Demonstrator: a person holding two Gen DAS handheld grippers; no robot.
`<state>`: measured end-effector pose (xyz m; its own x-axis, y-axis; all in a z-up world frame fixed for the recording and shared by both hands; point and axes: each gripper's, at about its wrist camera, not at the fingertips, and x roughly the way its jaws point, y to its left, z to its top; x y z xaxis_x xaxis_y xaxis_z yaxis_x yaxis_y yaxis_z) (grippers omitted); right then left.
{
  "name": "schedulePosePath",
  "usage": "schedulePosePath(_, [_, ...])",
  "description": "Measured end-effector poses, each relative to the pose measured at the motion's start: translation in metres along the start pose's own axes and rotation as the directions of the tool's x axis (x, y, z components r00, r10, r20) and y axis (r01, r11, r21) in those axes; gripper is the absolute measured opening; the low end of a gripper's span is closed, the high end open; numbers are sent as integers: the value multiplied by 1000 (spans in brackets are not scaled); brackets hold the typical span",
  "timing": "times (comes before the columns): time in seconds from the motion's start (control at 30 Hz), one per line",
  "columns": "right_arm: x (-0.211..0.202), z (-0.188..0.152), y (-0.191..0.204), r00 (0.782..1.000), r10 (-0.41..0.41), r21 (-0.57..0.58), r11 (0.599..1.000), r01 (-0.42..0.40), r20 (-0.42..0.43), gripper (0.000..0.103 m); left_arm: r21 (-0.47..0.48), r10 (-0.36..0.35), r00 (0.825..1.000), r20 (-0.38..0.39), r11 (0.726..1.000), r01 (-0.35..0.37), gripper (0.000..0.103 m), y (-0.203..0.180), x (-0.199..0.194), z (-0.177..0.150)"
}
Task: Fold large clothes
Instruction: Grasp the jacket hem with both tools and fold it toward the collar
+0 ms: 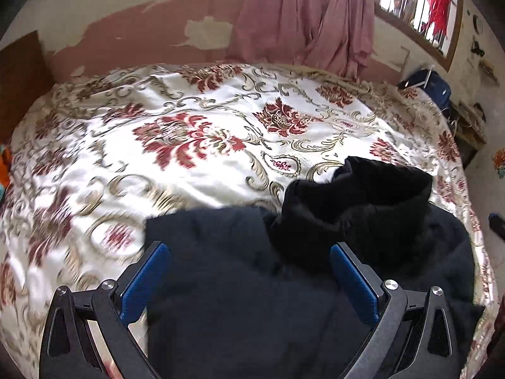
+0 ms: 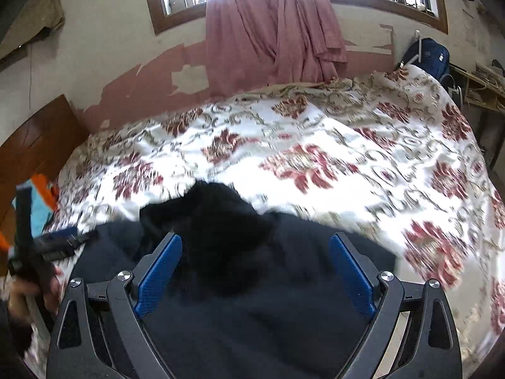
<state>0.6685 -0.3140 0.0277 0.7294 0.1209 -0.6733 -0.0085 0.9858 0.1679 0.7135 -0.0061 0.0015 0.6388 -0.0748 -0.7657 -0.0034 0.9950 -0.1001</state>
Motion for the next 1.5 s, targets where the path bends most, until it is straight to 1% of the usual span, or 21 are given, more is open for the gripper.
schedulePosePath(0.03, [9, 5, 7, 1000, 2, -5, 1000, -2, -1, 90, 12, 7, 1000, 3, 1000, -7, 102, -4, 8, 6])
schedulePosePath(0.1, [31, 14, 23, 1000, -2, -19, 1000, 1, -22, 77, 48, 14, 1000, 8, 999, -14, 102, -14, 26, 13])
schedulePosePath(0.13, [43, 18, 29, 999, -7, -29, 1000, 6, -35, 67, 61, 19, 1000, 6, 998, -19, 102, -18, 37, 17])
schedulePosePath(0.2, [67, 23, 40, 996, -27, -51, 998, 23, -84, 59, 63, 19, 1000, 12, 998, -20, 101, -22, 52, 22])
schedulePosePath(0.23, [81, 23, 45, 994, -39, -59, 998, 33, -106, 54, 56, 7, 1000, 13, 998, -8, 89, -23, 58, 25])
schedulePosePath(0.27, [85, 25, 47, 993, -45, -61, 997, 38, -110, 52, 49, -6, 1000, 16, 999, 5, 68, -24, 62, 28])
schedulePosePath(0.3, [93, 25, 49, 992, -54, -65, 997, 47, -112, 51, 34, -17, 1000, 12, 999, 17, 57, -24, 68, 29])
schedulePosePath(0.33, [100, 23, 49, 991, -64, -65, 996, 57, -113, 44, 12, -33, 999, -11, 999, 33, 42, -25, 77, 31])
schedulePosePath(0.37, [103, 23, 48, 991, -63, -60, 997, 57, -114, 26, -3, -54, 998, -31, 999, 53, 26, -25, 82, 31])
schedulePosePath(0.4, [105, 20, 47, 992, -52, -52, 998, 46, -115, 20, -14, -87, 995, -44, 996, 86, 18, -26, 87, 30])
schedulePosePath(0.43, [104, 19, 46, 993, -41, -50, 998, 35, -113, 18, -11, -110, 993, -46, 994, 109, 8, -27, 88, 28])
schedulePosePath(0.53, [92, 11, 48, 995, -43, -110, 993, 33, -88, 12, 26, -100, 995, -3, 995, 100, 6, -30, 74, 23])
schedulePosePath(0.67, [57, -2, 42, 999, -22, -167, 986, 14, -48, 7, -38, -118, 993, 14, 992, 119, 5, -12, 49, 19])
schedulePosePath(0.73, [41, -9, 35, 999, -18, -177, 984, 12, -31, 6, -34, -137, 990, 32, 990, 138, 5, -2, 33, 12])
schedulePosePath(0.83, [21, -23, 21, 999, -14, -199, 980, 7, -35, 5, -7, -157, 987, 40, 987, 158, 4, 3, 13, -3])
schedulePosePath(0.9, [16, -34, 18, 998, -20, -229, 973, 7, -56, 5, 27, -144, 989, 28, 989, 144, 4, -2, 5, -17])
schedulePosePath(1.0, [17, -53, 15, 995, -37, -278, 961, 9, -98, 5, 34, -90, 995, -36, 995, 91, 4, -5, 13, -32])
schedulePosePath(1.2, [42, -75, 12, 982, -82, -315, 949, 26, -169, 4, 73, -28, 994, -102, 997, 35, 5, -11, 44, -62])
schedulePosePath(1.3, [56, -80, 11, 979, -77, -302, 953, 18, -187, 4, 88, -11, 993, -115, 996, 21, 5, -12, 58, -70])
schedulePosePath(1.43, [73, -91, 18, 979, -105, -326, 945, 43, -175, 4, 111, 20, 992, -122, 994, -6, 5, -19, 75, -75])
schedulePosePath(1.5, [74, -94, 18, 981, -98, -314, 948, 41, -167, 4, 96, 2, 994, -111, 995, 9, 5, -17, 74, -75])
